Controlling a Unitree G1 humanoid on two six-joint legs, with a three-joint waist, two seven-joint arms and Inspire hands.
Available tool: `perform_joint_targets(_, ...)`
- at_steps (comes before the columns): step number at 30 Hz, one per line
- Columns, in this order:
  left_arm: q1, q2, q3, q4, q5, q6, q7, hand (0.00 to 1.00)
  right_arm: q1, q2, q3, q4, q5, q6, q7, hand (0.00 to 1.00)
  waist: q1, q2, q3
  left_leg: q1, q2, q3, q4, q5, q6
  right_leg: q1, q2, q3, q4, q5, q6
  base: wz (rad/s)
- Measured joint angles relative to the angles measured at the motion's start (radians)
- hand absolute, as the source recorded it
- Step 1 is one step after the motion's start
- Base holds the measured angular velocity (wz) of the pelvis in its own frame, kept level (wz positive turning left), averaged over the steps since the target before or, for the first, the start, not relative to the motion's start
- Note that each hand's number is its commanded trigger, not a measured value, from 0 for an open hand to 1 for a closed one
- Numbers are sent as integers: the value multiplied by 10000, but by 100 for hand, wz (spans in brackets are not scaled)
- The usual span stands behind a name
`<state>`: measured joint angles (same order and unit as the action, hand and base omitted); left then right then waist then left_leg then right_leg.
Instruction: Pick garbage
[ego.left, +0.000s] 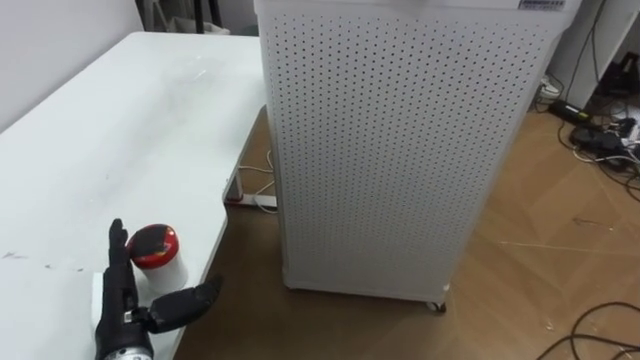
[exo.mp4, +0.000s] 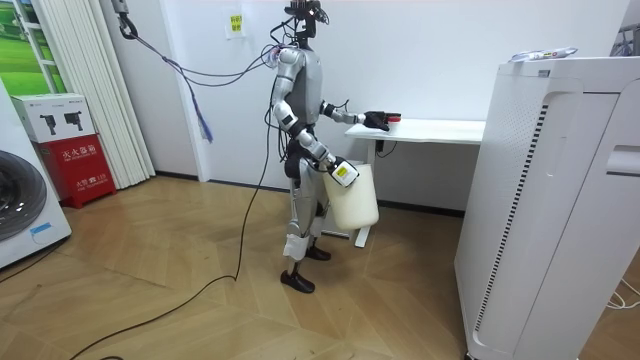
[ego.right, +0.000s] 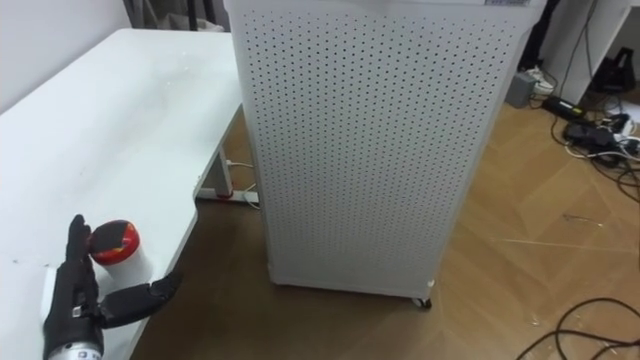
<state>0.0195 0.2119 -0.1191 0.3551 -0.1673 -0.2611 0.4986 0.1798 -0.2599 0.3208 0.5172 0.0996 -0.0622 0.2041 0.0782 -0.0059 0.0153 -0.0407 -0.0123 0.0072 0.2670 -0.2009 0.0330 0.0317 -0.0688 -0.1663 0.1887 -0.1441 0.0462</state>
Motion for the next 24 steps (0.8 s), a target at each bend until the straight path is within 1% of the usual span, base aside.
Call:
perform_joint_targets(2, -34, 0, -1, 1, -35, 19, 1, 0, 0, 0, -4, -3, -3, 6, -9, 100, -1, -1, 0, 0, 1, 50, 12, 0, 1, -13, -5, 2, 10, 0, 0, -2)
perform_joint_targets(9, -71, 5, 0, 18, -816, 26, 12, 0, -1, 1, -137, -4, -4, 6, -7, 100, -31, 0, 0, -4, 3, 83, 11, 0, 1, -40, -7, 16, 17, 0, 0, 0)
perform_joint_targets(10, -72, 7, 0, 26, -895, 26, 12, 70, 0, 0, -167, -3, -11, 6, -15, 100, -31, 0, 0, -4, 3, 91, 3, 0, 1, -45, -7, 17, 17, 0, 0, 0)
perform_joint_targets(11, -72, 9, 0, 36, -947, 26, 12, 100, 0, 1, -182, -3, -11, 6, -21, 100, -31, 0, 0, -3, 3, 97, 1, 0, 1, -47, -7, 18, 17, 0, 0, 0)
perform_joint_targets(14, -171, 9, -3, 270, -1148, 14, 44, 100, 0, 0, -208, -3, -8, 6, -53, 100, -36, -1, 0, 2, 5, 110, -3, 0, 1, -48, -7, 27, 17, 0, 0, 0)
perform_joint_targets(17, -337, 16, 42, 462, -1156, -1, 316, 100, 0, 0, -208, -3, -8, 6, -51, 100, -28, 0, 0, 11, 7, 134, -2, 1, 2, -48, -7, 49, 23, 0, 0, 0)
perform_joint_targets(19, -426, 73, 375, 716, -1162, -8, 419, 100, 0, 0, -208, -3, -8, 6, -43, 100, -29, -1, 1, 12, 10, 134, 5, 1, 2, -59, -7, 52, 72, 0, 0, 0)
perform_joint_targets(21, -465, 156, 446, 816, -1176, -7, 428, 100, 0, 0, -207, -3, -9, 6, -44, 100, -30, -3, 2, 7, 11, 131, 13, 1, 2, -92, -12, 48, 137, 0, 0, 0)
perform_joint_targets(24, -504, 178, 455, 902, -1285, -5, 581, 100, 1, 0, -207, -3, -10, 7, -39, 100, -38, -5, 4, -5, 6, 132, 14, -3, 9, -105, -20, 48, 152, 0, 0, 0)
